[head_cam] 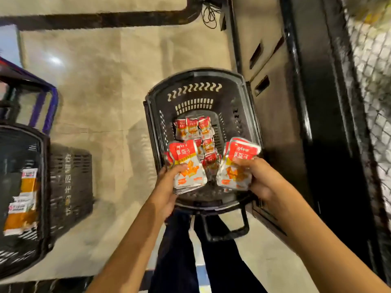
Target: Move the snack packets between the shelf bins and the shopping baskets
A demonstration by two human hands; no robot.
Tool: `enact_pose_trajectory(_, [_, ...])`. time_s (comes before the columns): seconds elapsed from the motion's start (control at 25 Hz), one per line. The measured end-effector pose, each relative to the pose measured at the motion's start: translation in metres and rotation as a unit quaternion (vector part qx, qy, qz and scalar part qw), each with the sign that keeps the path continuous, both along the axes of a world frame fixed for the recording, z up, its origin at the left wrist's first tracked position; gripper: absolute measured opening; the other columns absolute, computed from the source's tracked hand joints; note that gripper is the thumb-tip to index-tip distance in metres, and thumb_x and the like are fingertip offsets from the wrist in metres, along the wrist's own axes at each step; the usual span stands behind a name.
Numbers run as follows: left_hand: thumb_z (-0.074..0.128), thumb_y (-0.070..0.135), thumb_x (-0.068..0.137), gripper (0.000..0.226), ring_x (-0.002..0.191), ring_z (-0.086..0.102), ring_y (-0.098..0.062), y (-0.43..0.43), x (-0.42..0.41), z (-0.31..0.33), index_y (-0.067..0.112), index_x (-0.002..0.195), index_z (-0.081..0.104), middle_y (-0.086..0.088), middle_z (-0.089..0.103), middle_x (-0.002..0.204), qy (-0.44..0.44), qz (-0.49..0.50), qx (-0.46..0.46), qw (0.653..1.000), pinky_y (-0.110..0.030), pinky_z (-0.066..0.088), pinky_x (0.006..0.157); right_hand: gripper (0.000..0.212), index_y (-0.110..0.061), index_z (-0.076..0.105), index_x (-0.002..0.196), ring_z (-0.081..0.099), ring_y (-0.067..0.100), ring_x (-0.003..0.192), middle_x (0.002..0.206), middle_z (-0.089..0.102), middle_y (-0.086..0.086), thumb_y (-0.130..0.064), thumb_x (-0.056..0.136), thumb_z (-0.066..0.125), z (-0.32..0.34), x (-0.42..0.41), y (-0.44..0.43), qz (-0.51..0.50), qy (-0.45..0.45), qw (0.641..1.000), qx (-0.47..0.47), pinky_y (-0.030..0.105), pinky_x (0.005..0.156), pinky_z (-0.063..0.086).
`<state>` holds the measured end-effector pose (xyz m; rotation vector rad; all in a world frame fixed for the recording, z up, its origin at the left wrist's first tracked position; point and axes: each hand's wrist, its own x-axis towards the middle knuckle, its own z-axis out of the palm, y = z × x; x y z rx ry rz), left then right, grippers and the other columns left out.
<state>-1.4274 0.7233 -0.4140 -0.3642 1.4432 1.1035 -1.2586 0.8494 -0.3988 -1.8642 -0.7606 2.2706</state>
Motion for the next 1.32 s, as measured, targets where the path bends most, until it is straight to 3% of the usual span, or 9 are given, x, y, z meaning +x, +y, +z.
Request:
enact_pose_trajectory(0.28, [0.074,0.027,0.076,0.064,0.064,0.068,-0.014,0.08,-0.023,-0.235,0.005,0.131,0.051,-0.008,0.069,0.096,-0.024,-0.001,-0.08,0.997,-0.027,0.055,0.059,0.013,-0.011,0.062,0.082,0.06,0.016,0.062,0.075,0.063,0.008,0.002,0.081,0.061,-0.242,-0.038,0.08,0.074,-0.08,0.994,0.031,0.035,0.068,0.052])
enact_pose_trajectory(0.44, [0.071,0.019,0.079,0.048,0.043,0.061,-0.007,0.1,-0.027,-0.335,-0.002,0.121,0.057,-0.005,0.068,0.073,0.03,-0.007,-0.134,0.99,-0.018,0.045,0.038,0.016,-0.01,0.057,0.077,0.058,0.007,0.045,0.052,0.063,-0.002,0.003,0.084,0.059,-0.354,-0.058,0.099,0.129,-0.125,0.983,0.03,0.026,0.049,0.051])
enact_pose_trajectory(0.56, [0.054,0.004,0.093,0.015,0.029,0.045,0.002,0.105,-0.017,-0.37,-0.007,0.102,0.058,0.002,0.056,0.052,0.124,0.045,-0.16,0.978,-0.013,0.037,0.032,0.021,-0.01,0.054,0.072,0.052,0.002,0.032,0.034,0.053,-0.008,0.004,0.088,0.055,-0.404,-0.071,0.099,0.152,-0.167,0.974,0.012,0.02,0.036,0.045])
enact_pose_trajectory(0.64, [0.05,-0.001,0.093,0.024,0.044,0.052,0.004,0.102,-0.011,-0.386,-0.007,0.116,0.052,-0.011,0.064,0.078,0.172,0.049,-0.148,0.973,-0.013,0.044,0.045,0.029,-0.011,0.051,0.065,0.05,0.003,0.032,0.036,0.053,-0.006,0.004,0.09,0.049,-0.425,-0.072,0.093,0.181,-0.176,0.967,-0.008,0.022,0.039,0.045])
enact_pose_trajectory(0.76, [0.058,0.003,0.089,0.054,0.099,0.06,-0.022,0.089,-0.009,-0.408,0.002,0.139,0.036,-0.022,0.056,0.127,0.144,0.015,-0.124,0.982,-0.042,0.051,0.092,0.009,-0.01,0.06,0.085,0.057,0.006,0.052,0.07,0.061,0.001,-0.001,0.085,0.061,-0.435,-0.072,0.087,0.155,-0.182,0.971,0.016,0.027,0.055,0.051])
enact_pose_trajectory(0.84, [0.059,0.009,0.089,0.065,0.118,0.054,-0.029,0.084,-0.008,-0.411,0.008,0.146,0.026,-0.016,0.053,0.134,0.147,-0.036,-0.141,0.978,-0.05,0.04,0.104,0.037,-0.012,0.061,0.109,0.065,0.012,0.079,0.096,0.067,0.002,-0.01,0.075,0.075,-0.438,-0.074,0.087,0.173,-0.217,0.957,0.087,0.029,0.072,0.055])
enact_pose_trajectory(1.04, [0.057,0.016,0.092,0.064,0.121,0.052,-0.031,0.078,-0.001,-0.407,0.008,0.146,0.023,-0.016,0.052,0.135,0.199,-0.107,-0.168,0.96,-0.048,0.04,0.104,0.061,-0.013,0.055,0.125,0.049,0.024,0.123,0.132,0.054,0.007,-0.043,0.075,0.072,-0.435,-0.08,0.071,0.308,-0.347,0.857,0.226,0.034,0.103,0.04])
enact_pose_trajectory(1.16, [0.063,0.017,0.086,0.073,0.117,0.053,-0.033,0.073,0.0,-0.409,0.006,0.144,0.02,-0.021,0.05,0.133,0.207,-0.094,-0.155,0.961,-0.043,0.042,0.101,0.04,-0.014,0.054,0.124,0.048,0.023,0.118,0.124,0.055,0.006,-0.031,0.088,0.057,-0.417,-0.084,0.044,0.296,-0.351,0.793,0.401,0.031,0.098,0.038])
enact_pose_trajectory(1.32, [0.053,0.008,0.094,0.055,0.11,0.057,-0.026,0.077,0.002,-0.405,0.011,0.143,0.029,-0.014,0.056,0.129,0.204,-0.055,-0.133,0.968,-0.031,0.045,0.091,0.037,-0.011,0.058,0.123,0.062,0.022,0.099,0.104,0.066,0.006,-0.028,0.089,0.062,-0.415,-0.099,0.007,0.354,-0.179,0.879,0.265,0.04,0.087,0.051])
